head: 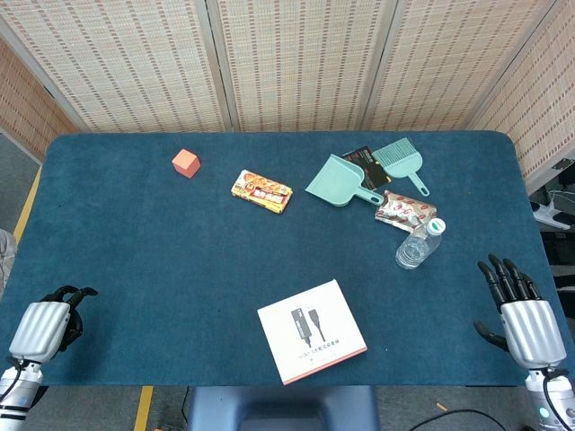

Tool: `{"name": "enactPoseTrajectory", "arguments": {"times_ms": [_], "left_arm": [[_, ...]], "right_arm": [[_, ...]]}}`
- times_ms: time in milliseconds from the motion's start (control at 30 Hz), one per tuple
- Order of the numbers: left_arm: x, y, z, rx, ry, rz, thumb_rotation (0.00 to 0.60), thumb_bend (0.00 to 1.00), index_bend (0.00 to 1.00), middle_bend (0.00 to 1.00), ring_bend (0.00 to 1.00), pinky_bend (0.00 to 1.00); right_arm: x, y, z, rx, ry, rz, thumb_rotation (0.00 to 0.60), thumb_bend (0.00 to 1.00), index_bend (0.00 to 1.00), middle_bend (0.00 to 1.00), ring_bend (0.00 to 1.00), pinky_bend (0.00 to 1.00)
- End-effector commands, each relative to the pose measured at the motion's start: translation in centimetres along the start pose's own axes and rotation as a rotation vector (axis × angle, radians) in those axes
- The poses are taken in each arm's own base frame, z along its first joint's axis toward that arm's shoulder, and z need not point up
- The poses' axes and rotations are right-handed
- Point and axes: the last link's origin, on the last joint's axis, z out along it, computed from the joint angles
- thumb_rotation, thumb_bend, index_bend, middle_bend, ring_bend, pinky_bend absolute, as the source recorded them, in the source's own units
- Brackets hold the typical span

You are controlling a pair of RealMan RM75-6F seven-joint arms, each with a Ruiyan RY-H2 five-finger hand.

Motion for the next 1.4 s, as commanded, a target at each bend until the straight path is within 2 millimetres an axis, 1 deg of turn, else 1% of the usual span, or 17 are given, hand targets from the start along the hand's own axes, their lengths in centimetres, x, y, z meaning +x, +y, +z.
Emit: {"name": "enactPoseTrajectory", "arguments": {"times_ms": [33, 100, 200, 267, 300, 333, 367, 467, 533, 733, 1067, 1233, 1333, 1400], "left_arm": [[-0.3, -0.2, 0.2, 0.0, -0.01, -0.013, 0.6, 0.46, 0.29, 0.29, 0.24, 0.4], [-0.2, -0.3, 0.2, 0.001, -0.011, -0.025, 0.6, 0.46, 0.29, 0.29, 0.24, 0.4], [0.0, -0.3, 0.1, 0.001, -0.003, -0.037, 0.6, 0.46, 0.29, 0.29, 0.24, 0.4], [0.1, -0.3, 0.1, 0.0, 0.0, -0.039, 0.6, 0.46, 0.29, 0.29, 0.24, 0.4], [0.2, -0.3, 0.0, -0.002, 0.003, -0.04, 0.6, 0.46, 0.3, 0.29, 0.24, 0.4], [0.3, -0.2, -0.1, -0.004, 0.008, -0.041, 0.6, 0.46, 0.3, 0.29, 0.24, 0.4], [0.4, -0.2, -0.2, -0.005, 0.009, -0.041, 0.6, 0.46, 0.3, 0.29, 0.24, 0.4], [0.5, -0.1, -0.4, -0.004, 0.009, -0.035, 0.6, 0.46, 0.3, 0.29, 0.24, 0.4], [0.5, 0.0, -0.5, -0.004, 0.006, -0.032, 0.6, 0.46, 0.3, 0.29, 0.24, 0.4], [0.3, 0.0, -0.5, 0.005, -0.003, -0.023, 0.6, 0.46, 0.3, 0.29, 0.24, 0.4], [0.5, -0.1, -0.5, 0.01, -0.001, -0.026, 0.6, 0.46, 0.3, 0.3, 0.24, 0.4], [0.3, -0.2, -0.5, 0.012, -0.008, -0.024, 0.6, 0.46, 0.3, 0.3, 0.24, 0.4], [0.4, -0.2, -0.5, 0.013, -0.008, -0.024, 0.6, 0.46, 0.3, 0.3, 0.24, 0.4], [0.4, -0.2, -0.5, 0.011, -0.006, -0.023, 0.6, 0.46, 0.3, 0.3, 0.24, 0.4]], "right_arm": [[0.0, 0.0, 0.3, -0.036, 0.03, 0.012, 0.6, 0.09, 0.0, 0.0, 0.0, 0.18], [-0.2, -0.1, 0.9, -0.059, 0.048, 0.037, 0.6, 0.08, 0.0, 0.0, 0.0, 0.18], [-0.5, -0.1, 2.3, -0.083, 0.063, 0.113, 0.6, 0.08, 0.0, 0.0, 0.0, 0.18], [-0.6, 0.0, 2.8, -0.086, 0.063, 0.136, 0.6, 0.09, 0.0, 0.0, 0.0, 0.18], [-0.8, 0.1, 3.4, -0.091, 0.06, 0.172, 0.6, 0.09, 0.0, 0.0, 0.0, 0.18], [-1.4, 0.1, 4.6, -0.101, 0.01, 0.278, 0.6, 0.09, 0.0, 0.0, 0.0, 0.18], [-1.7, 0.3, 5.4, -0.099, -0.035, 0.333, 0.6, 0.09, 0.0, 0.0, 0.0, 0.18], [-2.4, 0.6, 7.2, -0.084, -0.165, 0.457, 0.6, 0.08, 0.0, 0.0, 0.0, 0.19], [-2.8, 0.7, 8.2, -0.084, -0.215, 0.495, 0.6, 0.09, 0.0, 0.0, 0.0, 0.19], [-4.0, 1.0, 11.1, -0.12, -0.262, 0.542, 0.6, 0.08, 0.0, 0.0, 0.0, 0.19], [-5.2, 0.4, 13.4, -0.15, -0.315, 0.599, 0.6, 0.09, 0.0, 0.0, 0.0, 0.19], [-5.9, -0.1, 15.0, -0.157, -0.362, 0.631, 0.6, 0.08, 0.0, 0.0, 0.0, 0.19], [-6.1, -0.3, 16.1, -0.16, -0.355, 0.64, 0.6, 0.09, 0.0, 0.0, 0.0, 0.19], [-6.4, -0.5, 16.7, -0.162, -0.346, 0.641, 0.6, 0.09, 0.0, 0.02, 0.0, 0.2]]}}
